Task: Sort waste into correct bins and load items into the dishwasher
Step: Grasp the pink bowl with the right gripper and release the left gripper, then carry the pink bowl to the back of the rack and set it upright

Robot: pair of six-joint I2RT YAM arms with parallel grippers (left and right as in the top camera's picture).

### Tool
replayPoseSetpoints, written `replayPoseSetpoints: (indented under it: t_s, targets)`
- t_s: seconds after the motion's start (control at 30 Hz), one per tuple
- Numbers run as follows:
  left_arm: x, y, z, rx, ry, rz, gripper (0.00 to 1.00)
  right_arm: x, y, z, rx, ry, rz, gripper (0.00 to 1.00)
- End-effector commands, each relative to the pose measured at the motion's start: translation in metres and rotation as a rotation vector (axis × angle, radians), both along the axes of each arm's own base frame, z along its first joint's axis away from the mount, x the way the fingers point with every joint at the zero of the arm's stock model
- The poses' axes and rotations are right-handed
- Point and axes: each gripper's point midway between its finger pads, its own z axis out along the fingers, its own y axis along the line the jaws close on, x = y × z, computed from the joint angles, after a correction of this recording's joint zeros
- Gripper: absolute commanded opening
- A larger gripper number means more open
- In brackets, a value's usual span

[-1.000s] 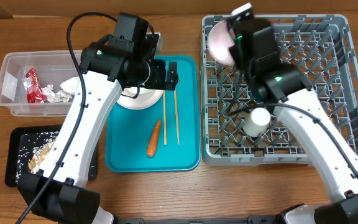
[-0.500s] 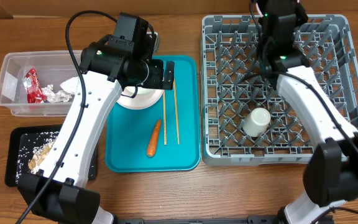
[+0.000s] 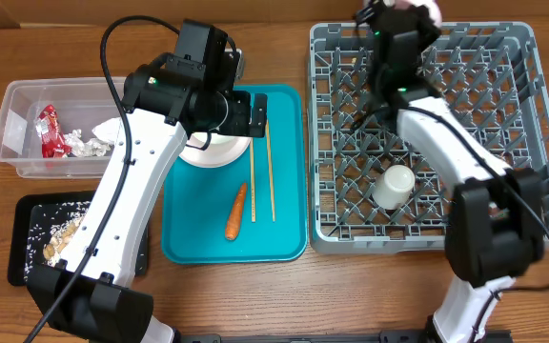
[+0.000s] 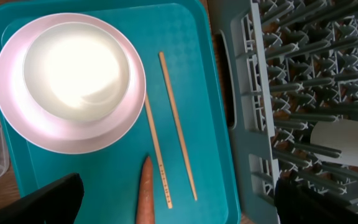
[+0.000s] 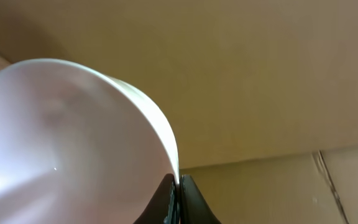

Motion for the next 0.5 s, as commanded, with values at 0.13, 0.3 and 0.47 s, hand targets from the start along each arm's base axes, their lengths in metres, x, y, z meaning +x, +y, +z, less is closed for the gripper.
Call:
replayPoseSetpoints:
  t_s: [0.13,0.3,0.47]
  targets:
    - [0.002,0.002,0.015,0.001,-0.049,-0.008,1.0,0.013,0.009,-0.035,-0.158,0.088,0.012,0.04]
    - [0.002,0.002,0.015,0.001,-0.049,-0.008,1.0,0.016,0.01,-0.044,-0.172,0.101,0.02,0.04]
    - [0.002,0.002,0.015,0.001,-0.049,-0.008,1.0,0.019,0.011,-0.035,-0.21,0.079,0.027,0.04]
